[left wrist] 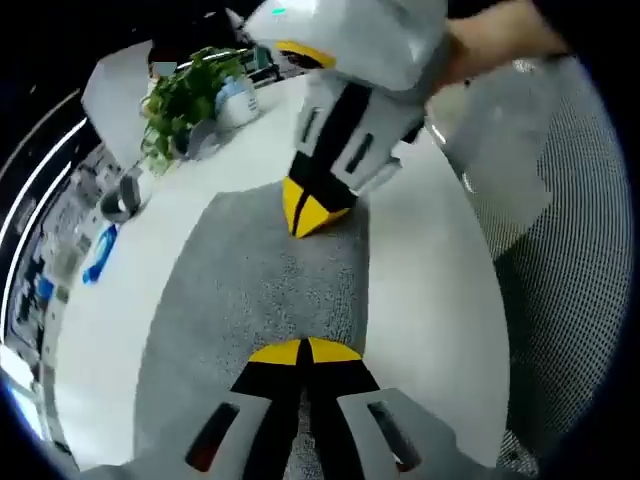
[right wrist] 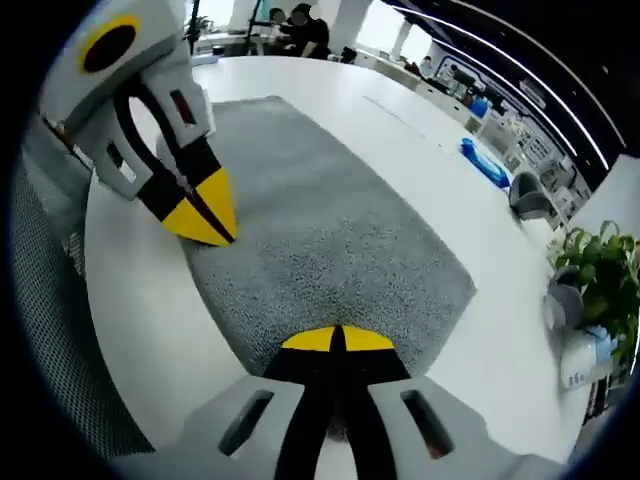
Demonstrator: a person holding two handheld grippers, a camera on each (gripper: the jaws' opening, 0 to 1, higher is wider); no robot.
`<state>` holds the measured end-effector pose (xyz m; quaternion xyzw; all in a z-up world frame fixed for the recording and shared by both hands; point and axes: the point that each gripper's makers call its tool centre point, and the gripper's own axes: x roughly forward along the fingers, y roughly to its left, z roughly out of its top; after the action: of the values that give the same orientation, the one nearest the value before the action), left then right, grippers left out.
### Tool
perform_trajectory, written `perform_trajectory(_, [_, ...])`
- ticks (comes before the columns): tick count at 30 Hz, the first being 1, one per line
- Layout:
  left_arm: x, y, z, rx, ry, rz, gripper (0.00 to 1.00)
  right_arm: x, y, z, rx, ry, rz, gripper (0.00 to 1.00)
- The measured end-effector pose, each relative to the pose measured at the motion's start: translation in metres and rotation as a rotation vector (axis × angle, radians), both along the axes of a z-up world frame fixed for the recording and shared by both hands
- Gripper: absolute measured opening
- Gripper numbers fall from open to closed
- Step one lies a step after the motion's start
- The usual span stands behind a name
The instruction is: Fold the towel on the table until its edges align and the towel forms a compact rectangular stack.
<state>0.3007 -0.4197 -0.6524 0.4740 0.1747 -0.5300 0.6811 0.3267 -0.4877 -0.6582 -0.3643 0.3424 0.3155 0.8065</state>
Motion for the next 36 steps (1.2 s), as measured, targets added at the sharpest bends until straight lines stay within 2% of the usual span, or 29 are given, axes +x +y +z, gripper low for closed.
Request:
perform_trajectory(3, [0.000, 0.000, -0.001, 0.015, 0.007, 0.026, 0.01, 0.000, 0.000, 0.000, 0.003, 0.001, -0.015, 0.00])
perform_trajectory(6, [0.001, 0.002, -0.001, 0.010, -0.013, 0.015, 0.01, 0.000, -0.001, 0.000, 0.005, -0.015, -0.013, 0.00])
perform_trajectory(9, [0.002, 0.003, 0.000, -0.004, -0.018, 0.006, 0.01, -0.001, 0.000, 0.000, -0.051, -0.041, 0.049, 0.00])
perform_trajectory(12, [0.003, 0.002, 0.000, -0.011, -0.011, 0.012, 0.01, -0.001, 0.001, 0.000, -0.065, -0.039, 0.044, 0.00])
perform_trajectory(14, [0.004, 0.003, -0.001, -0.003, -0.032, -0.001, 0.01, -0.001, 0.000, 0.000, -0.062, -0.032, 0.024, 0.00])
perform_trajectory(18, [0.007, 0.005, 0.000, 0.014, -0.063, -0.009, 0.01, -0.005, 0.001, 0.000, -0.009, 0.004, -0.030, 0.00])
perform_trajectory(23, [0.014, 0.011, -0.001, 0.011, -0.068, 0.016, 0.01, -0.011, 0.004, 0.000, 0.074, 0.056, -0.083, 0.00])
perform_trajectory(36, [0.018, 0.016, 0.000, 0.004, -0.076, 0.040, 0.01, -0.021, 0.011, 0.001, 0.138, 0.111, -0.097, 0.00])
